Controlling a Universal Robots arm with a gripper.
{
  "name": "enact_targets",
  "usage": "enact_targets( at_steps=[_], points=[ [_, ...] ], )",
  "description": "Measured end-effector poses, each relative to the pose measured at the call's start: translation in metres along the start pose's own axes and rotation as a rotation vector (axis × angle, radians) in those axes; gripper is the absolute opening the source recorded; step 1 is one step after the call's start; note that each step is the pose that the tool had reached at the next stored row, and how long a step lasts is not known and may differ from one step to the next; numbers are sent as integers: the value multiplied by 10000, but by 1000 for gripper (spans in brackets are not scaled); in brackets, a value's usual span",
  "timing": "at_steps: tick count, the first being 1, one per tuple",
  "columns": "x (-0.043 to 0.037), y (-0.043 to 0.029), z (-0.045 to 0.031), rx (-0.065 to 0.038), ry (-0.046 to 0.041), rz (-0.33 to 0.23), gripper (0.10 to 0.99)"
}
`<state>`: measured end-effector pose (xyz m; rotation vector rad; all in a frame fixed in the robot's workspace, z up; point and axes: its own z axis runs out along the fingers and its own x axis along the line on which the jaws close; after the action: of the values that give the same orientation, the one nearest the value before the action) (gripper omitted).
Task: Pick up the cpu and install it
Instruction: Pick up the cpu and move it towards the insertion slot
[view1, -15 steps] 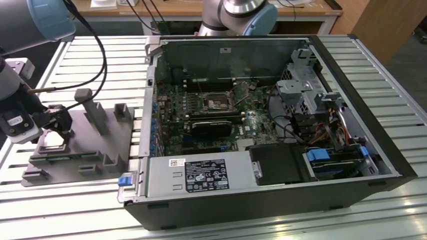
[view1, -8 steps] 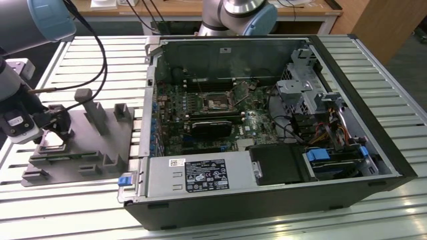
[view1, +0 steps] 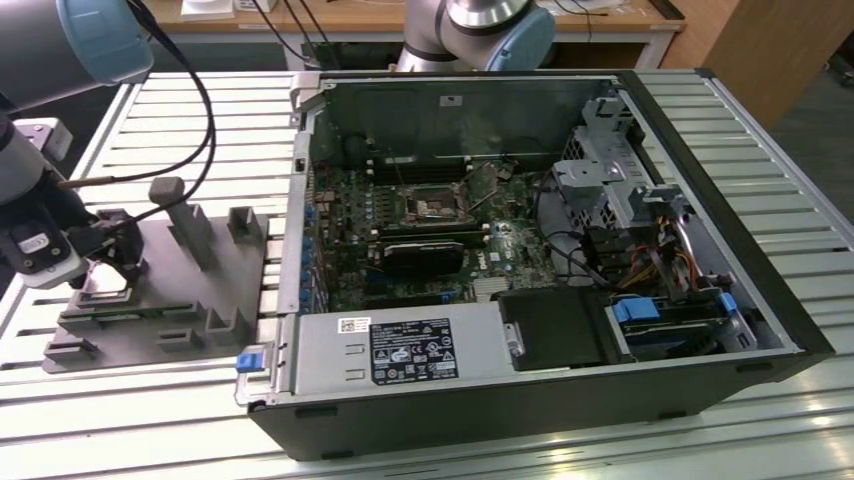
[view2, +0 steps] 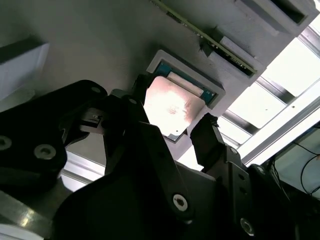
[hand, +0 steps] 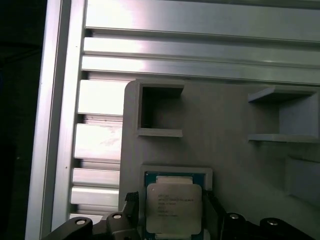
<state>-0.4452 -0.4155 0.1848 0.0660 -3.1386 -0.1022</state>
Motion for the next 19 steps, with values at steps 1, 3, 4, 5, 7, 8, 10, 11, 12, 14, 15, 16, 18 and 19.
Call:
enact_targets(
  at_steps=[1,3,4,5,7,8,10,11,12,14,15,16,18,19],
  points=[
    [-1,0,2,0,-5,-1,631],
    [-4,0,5,0,-16,-1,631],
    [-5,-1,6,0,-20,-1,631],
    [-6,-1,6,0,-22,-2,616],
    [-11,-1,6,0,-25,-2,549],
    [-14,-1,6,1,-25,-2,549],
    [-14,-1,5,1,-24,-1,545],
    [-15,-1,5,1,-25,-1,541],
    [-15,-1,4,0,-27,-2,541],
    [-16,-1,4,0,-34,-2,541],
    [-16,-1,3,0,-37,-3,541],
    [-16,-1,3,1,-39,-4,541],
    [-16,-1,2,0,-44,-4,541],
    [-16,-1,-1,1,-43,-4,553]
  ],
)
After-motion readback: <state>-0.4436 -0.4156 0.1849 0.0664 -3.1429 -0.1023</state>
